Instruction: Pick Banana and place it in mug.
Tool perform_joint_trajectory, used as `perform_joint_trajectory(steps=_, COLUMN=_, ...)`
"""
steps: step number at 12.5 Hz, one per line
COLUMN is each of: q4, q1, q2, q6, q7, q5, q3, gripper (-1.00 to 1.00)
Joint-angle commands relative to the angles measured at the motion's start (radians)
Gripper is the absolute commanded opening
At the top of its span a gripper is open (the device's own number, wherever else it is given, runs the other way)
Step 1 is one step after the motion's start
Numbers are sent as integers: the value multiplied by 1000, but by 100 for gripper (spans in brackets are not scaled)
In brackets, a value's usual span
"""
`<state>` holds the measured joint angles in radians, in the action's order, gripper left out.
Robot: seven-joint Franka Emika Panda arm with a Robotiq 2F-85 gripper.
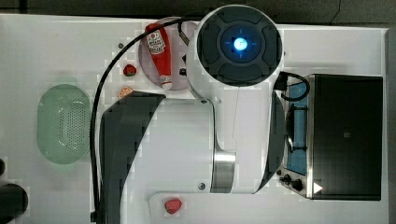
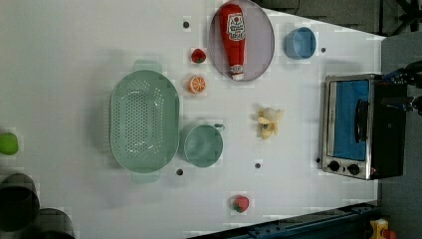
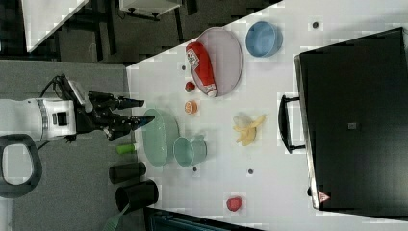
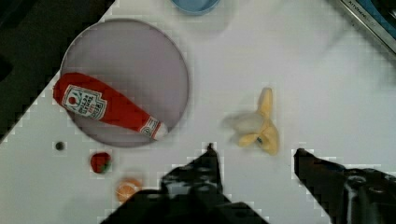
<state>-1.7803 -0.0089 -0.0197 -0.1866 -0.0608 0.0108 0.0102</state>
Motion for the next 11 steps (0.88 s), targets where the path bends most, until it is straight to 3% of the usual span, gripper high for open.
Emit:
perform_joint_trajectory(steps=1, q4=-103, q1=9, q2=-253, q6=170, q7=24, q5=-25, q3=46, gripper=59)
perform_joint_trajectory(steps=3, q4=-113, q1=9, q2=-252, q6=170, q7=24, q5=-25, q3=45, gripper=99)
perform_joint_trajectory(steps=6, q4=-179, q1=10, q2=-236, q6=132, q7=24, q5=-25, q3=44, gripper=100)
perform_joint_trajectory(steps=11, q4=-397, q1=10, q2=-176, q6=-142, q7=78, q5=-25, q3=44, gripper=100)
